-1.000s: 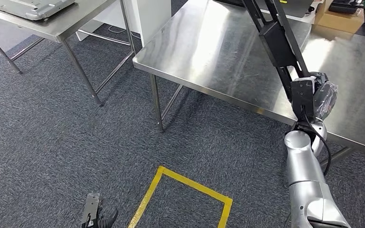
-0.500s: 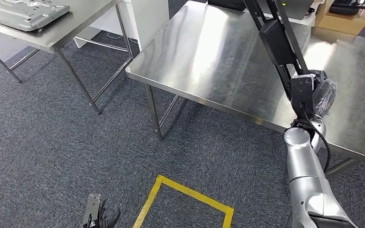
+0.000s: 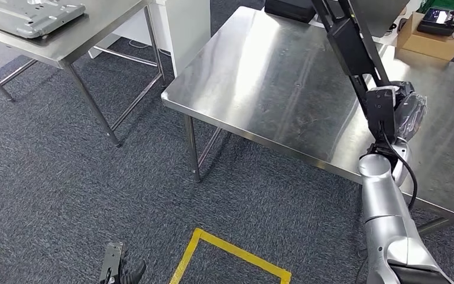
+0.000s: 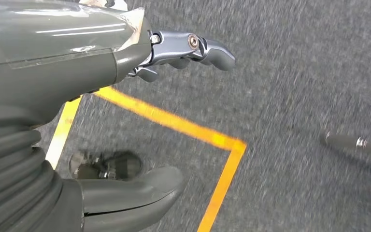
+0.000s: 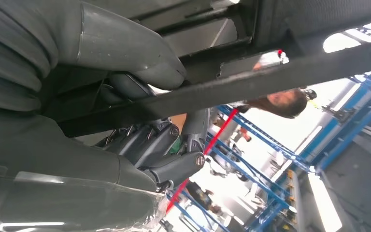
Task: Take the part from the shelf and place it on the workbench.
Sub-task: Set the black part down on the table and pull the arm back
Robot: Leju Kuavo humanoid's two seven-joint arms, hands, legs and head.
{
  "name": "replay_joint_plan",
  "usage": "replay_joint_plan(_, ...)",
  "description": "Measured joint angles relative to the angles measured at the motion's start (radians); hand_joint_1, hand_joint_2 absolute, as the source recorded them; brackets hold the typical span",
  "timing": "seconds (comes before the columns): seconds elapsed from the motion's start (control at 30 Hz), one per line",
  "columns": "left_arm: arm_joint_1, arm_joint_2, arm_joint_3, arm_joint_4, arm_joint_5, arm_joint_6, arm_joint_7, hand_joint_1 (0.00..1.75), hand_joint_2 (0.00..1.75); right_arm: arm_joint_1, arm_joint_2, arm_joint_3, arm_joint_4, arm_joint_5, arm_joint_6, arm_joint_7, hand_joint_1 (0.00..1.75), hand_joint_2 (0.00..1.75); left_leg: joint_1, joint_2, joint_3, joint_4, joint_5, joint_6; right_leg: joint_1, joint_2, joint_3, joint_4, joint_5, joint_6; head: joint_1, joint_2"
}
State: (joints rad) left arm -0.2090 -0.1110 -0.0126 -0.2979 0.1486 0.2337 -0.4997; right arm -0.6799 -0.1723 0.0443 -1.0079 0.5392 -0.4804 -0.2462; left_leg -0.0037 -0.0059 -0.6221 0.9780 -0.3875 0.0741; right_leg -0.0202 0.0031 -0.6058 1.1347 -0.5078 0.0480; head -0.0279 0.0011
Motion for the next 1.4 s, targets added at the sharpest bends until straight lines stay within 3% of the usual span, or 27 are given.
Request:
replay_joint_plan(0.07,0.001,0.0,0.0,0.0,0.001,0.0,0.001,0.0,1.75,-0.002,-0.002,0.004,0.0,0.006,0.001,0.007,1.75,1.75,-0.006,-0.002,0.01,0.0,-0.012,0.008,0.001,0.0,-0.088,0.123,-0.041,-0.005,0.003,0.0)
replay_joint_plan(0.1,0.003,-0.001,0.0,0.0,0.002,0.0,0.002,0.0,1.75,-0.002,-0.002,0.006,0.0,0.009,0.002,0.011,1.75,1.75,-0.009,-0.004,0.017,0.001,-0.019,0.01,0.002,0.0,-0.115,0.146,-0.049,-0.004,0.004,0.0)
replay_joint_plan(0.13,0.003,-0.001,0.0,0.0,0.004,0.0,0.002,0.0,1.75,-0.002,-0.002,0.009,0.0,0.013,0.002,0.014,1.75,1.75,-0.012,-0.006,0.027,0.001,-0.027,0.012,0.003,0.0,-0.121,0.128,-0.038,0.0,0.004,0.0)
replay_joint_plan(0.2,0.004,-0.001,0.0,0.0,0.006,0.0,0.001,0.0,1.75,-0.007,0.0,0.013,0.0,0.021,0.003,0.017,1.75,1.75,-0.017,-0.009,0.05,0.0,-0.044,0.012,0.01,-0.001,-0.083,-0.004,0.038,0.009,0.005,0.0)
replay_joint_plan(0.27,0.003,-0.003,0.001,0.001,0.007,0.0,0.001,0.0,1.75,-0.016,0.002,0.017,0.001,0.027,0.003,0.019,1.75,1.75,-0.022,-0.011,0.067,0.0,-0.06,0.007,0.02,-0.002,-0.039,-0.133,0.107,-0.004,0.004,0.0)
replay_joint_plan(0.33,0.003,-0.004,0.001,0.001,0.007,0.0,0.001,0.0,1.75,-0.025,0.004,0.019,0.002,0.029,0.003,0.019,1.75,1.75,-0.024,-0.012,0.074,0.003,-0.068,-0.002,0.027,-0.002,-0.021,-0.173,0.124,-0.029,0.004,0.0)
replay_joint_plan(0.4,0.002,-0.004,0.002,0.001,0.007,0.0,0.0,0.0,1.75,-0.03,0.007,0.02,0.002,0.031,0.004,0.02,1.75,1.75,-0.026,-0.012,0.073,0.018,-0.072,-0.012,0.021,-0.001,-0.003,-0.178,0.124,-0.043,0.004,0.0)
replay_joint_plan(0.47,0.001,-0.003,0.002,0.0,0.007,0.0,0.0,0.0,1.75,-0.032,0.009,0.023,0.002,0.032,0.003,0.02,1.75,1.75,-0.023,-0.01,0.04,0.082,-0.086,-0.026,0.014,0.0,0.015,-0.18,0.118,-0.054,-0.001,0.0)
replay_joint_plan(0.53,0.001,-0.002,0.002,0.001,0.007,0.0,-0.001,0.0,1.75,-0.035,0.012,0.027,0.002,0.032,0.003,0.02,1.75,1.75,-0.01,-0.004,-0.038,0.203,-0.127,-0.041,0.013,0.0,0.027,-0.18,0.106,-0.059,-0.006,0.0)
replay_joint_plan(0.6,0.003,-0.002,0.002,0.001,0.007,0.0,-0.001,0.0,1.75,-0.035,0.015,0.03,0.004,0.032,0.004,0.02,1.75,1.75,0.003,0.0,-0.114,0.289,-0.161,-0.053,0.012,0.001,0.038,-0.18,0.093,-0.056,-0.007,0.0)
replay_joint_plan(0.63,0.004,-0.001,0.002,0.001,0.007,0.0,-0.001,0.0,1.75,-0.035,0.016,0.03,0.005,0.033,0.003,0.019,1.75,1.75,0.007,0.002,-0.129,0.285,-0.151,-0.057,0.01,0.002,0.045,-0.179,0.086,-0.053,-0.007,0.0)
replay_joint_plan(0.67,0.004,-0.001,0.002,0.001,0.007,0.0,-0.001,0.0,1.75,-0.035,0.018,0.031,0.006,0.035,0.003,0.019,1.75,1.75,0.011,0.003,-0.124,0.245,-0.119,-0.06,0.009,0.003,0.055,-0.179,0.078,-0.049,-0.007,0.0)
replay_joint_plan(0.73,0.004,0.0,0.002,0.001,0.006,0.0,0.0,0.0,1.75,-0.038,0.021,0.031,0.007,0.037,0.003,0.017,1.75,1.75,0.016,0.003,-0.075,0.105,-0.027,-0.061,0.006,0.003,0.077,-0.179,0.061,-0.039,-0.007,0.0)
replay_joint_plan(0.8,0.002,0.0,0.002,0.001,0.005,0.0,0.002,0.0,1.75,-0.047,0.024,0.032,0.01,0.038,0.003,0.014,1.75,1.75,0.013,0.003,-0.035,0.015,0.012,-0.053,0.006,0.004,0.087,-0.181,0.046,-0.026,-0.008,0.0)
replay_joint_plan(0.93,0.0,0.0,0.002,0.001,0.003,0.0,0.003,0.0,1.75,-0.06,0.027,0.034,0.013,0.04,0.002,0.011,1.75,1.75,0.009,0.001,-0.006,-0.002,0.002,-0.021,0.002,0.003,0.085,-0.151,0.037,-0.002,-0.007,0.0)
replay_joint_plan(1.03,-0.004,0.0,0.003,0.0,0.0,-0.001,0.002,0.0,1.75,-0.067,0.028,0.035,0.016,0.041,0.001,0.009,1.75,1.75,0.009,-0.001,0.01,-0.004,-0.002,-0.008,0.0,0.0,0.02,-0.037,0.019,-0.002,0.001,0.0)
replay_joint_plan(1.17,-0.004,0.0,0.003,0.0,-0.001,-0.002,0.0,0.0,1.75,-0.069,0.028,0.035,0.017,0.04,0.001,0.009,1.75,1.75,0.007,-0.002,0.012,-0.004,-0.005,-0.005,0.001,0.0,-0.012,0.014,0.004,-0.004,0.003,0.0)
replay_joint_plan(1.23,-0.004,0.0,0.003,0.0,-0.001,-0.004,-0.003,0.0,1.75,-0.067,0.027,0.035,0.022,0.033,0.003,0.007,1.75,1.75,0.004,-0.001,0.017,-0.004,-0.012,-0.002,0.001,0.0,-0.066,0.086,-0.024,-0.007,0.004,0.0)
replay_joint_plan(1.3,-0.002,-0.002,0.002,0.001,-0.002,-0.001,-0.009,0.0,1.75,-0.067,0.026,0.035,0.03,0.004,0.01,-0.005,1.75,1.75,-0.004,0.009,0.043,-0.002,-0.036,-0.001,0.01,-0.022,-0.072,0.0,0.037,-0.003,0.008,0.0)
replay_joint_plan(1.37,-0.002,-0.003,0.003,0.001,-0.002,0.005,-0.013,0.0,1.75,-0.071,0.028,0.035,0.037,-0.022,0.016,-0.021,1.75,1.75,-0.014,0.026,0.066,-0.001,-0.061,-0.007,0.024,-0.051,-0.033,-0.152,0.118,-0.013,0.008,0.0)
replay_joint_plan(1.4,-0.001,-0.003,0.003,0.001,-0.002,0.006,-0.014,0.0,1.75,-0.073,0.029,0.035,0.038,-0.024,0.016,-0.023,1.75,1.75,-0.016,0.034,0.069,0.002,-0.066,-0.012,0.028,-0.055,-0.026,-0.171,0.126,-0.024,0.006,0.0)
